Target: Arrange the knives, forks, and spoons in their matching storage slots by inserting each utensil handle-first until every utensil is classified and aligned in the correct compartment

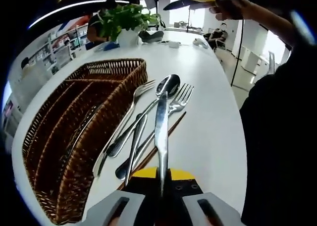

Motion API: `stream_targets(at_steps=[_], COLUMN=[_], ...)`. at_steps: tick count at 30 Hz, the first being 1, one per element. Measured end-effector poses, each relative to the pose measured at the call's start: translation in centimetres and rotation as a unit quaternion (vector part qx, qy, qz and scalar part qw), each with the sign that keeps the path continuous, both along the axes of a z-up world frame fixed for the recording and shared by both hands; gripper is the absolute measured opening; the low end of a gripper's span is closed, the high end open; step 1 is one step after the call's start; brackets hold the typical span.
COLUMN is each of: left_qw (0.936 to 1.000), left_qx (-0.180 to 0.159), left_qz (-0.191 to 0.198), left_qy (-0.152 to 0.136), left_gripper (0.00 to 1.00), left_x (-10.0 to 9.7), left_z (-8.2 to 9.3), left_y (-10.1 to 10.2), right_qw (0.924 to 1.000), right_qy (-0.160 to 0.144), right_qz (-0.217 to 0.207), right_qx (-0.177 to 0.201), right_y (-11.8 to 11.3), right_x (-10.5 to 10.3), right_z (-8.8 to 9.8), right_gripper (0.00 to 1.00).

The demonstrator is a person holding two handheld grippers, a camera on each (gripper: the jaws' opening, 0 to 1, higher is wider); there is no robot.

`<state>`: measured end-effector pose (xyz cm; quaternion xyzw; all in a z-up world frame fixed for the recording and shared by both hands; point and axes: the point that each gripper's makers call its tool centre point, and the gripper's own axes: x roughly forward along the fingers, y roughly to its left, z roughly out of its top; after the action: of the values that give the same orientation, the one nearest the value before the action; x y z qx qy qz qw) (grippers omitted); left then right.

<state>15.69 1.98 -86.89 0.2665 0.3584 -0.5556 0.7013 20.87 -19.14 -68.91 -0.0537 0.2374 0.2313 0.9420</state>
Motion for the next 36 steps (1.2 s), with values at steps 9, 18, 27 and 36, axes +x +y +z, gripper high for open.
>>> stream_targets(at_steps=[9, 18, 27, 36], left_qw=[0.9997, 0.9985, 0.9967, 0.9931], left_qx=[-0.001, 0.017, 0.043, 0.073], left_qz=[-0.024, -0.050, -0.065, -0.090], left_qy=[0.010, 0.016, 0.021, 0.021], left_gripper=[0.03, 0.03, 0.02, 0.02], left_x=[-0.5, -0.6, -0.4, -0.4], left_z=[0.5, 1.3, 2.8, 4.6], left_y=[0.1, 0.3, 0.5, 0.4], right_qw=[1.0000, 1.0000, 1.0000, 1.0000], right_qy=[0.000, 0.000, 0.000, -0.001], right_qz=[0.003, 0.004, 0.006, 0.003], right_qx=[-0.002, -0.003, -0.005, -0.004], right_y=[0.2, -0.1, -0.1, -0.5], right_x=[0.2, 0.3, 0.3, 0.2], right_z=[-0.1, 0.0, 0.1, 0.2], right_gripper=[0.99, 0.99, 0.99, 0.99])
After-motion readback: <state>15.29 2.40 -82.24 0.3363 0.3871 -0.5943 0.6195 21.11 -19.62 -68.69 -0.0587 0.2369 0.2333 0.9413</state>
